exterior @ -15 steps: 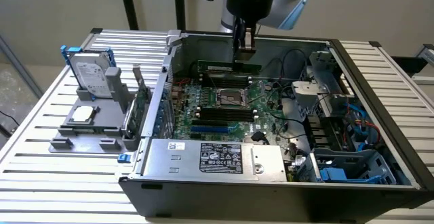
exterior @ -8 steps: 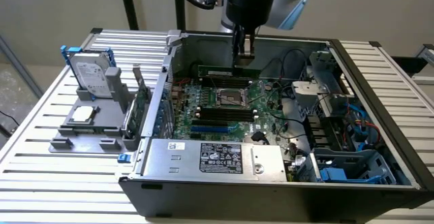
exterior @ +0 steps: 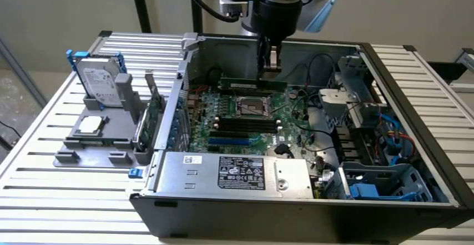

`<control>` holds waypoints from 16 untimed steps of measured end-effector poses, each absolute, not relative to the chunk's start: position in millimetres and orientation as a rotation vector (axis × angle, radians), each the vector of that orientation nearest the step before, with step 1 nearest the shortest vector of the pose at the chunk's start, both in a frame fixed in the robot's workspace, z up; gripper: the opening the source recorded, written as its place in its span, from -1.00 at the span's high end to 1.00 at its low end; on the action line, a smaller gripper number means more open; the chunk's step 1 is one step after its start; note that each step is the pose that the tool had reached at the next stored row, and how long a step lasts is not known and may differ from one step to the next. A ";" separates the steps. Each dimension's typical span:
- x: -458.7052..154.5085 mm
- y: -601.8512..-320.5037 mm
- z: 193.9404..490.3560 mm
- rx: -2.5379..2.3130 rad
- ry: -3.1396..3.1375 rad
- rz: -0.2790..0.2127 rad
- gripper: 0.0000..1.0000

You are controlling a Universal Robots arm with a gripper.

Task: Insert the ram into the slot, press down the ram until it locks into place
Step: 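Insert the ram into the slot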

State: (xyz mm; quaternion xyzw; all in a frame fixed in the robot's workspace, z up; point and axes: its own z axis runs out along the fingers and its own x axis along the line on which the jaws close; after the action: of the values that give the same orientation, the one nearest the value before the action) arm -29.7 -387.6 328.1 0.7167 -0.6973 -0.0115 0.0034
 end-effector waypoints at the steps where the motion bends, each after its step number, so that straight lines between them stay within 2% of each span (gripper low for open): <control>1: -29.0 -387.6 326.4 2.247 -2.186 -0.036 0.73; 16: -27.4 -392.6 299.1 2.246 -2.186 -0.036 0.73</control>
State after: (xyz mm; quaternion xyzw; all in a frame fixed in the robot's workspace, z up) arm -27.4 -392.6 299.1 0.7165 -0.6974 -0.0115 0.0034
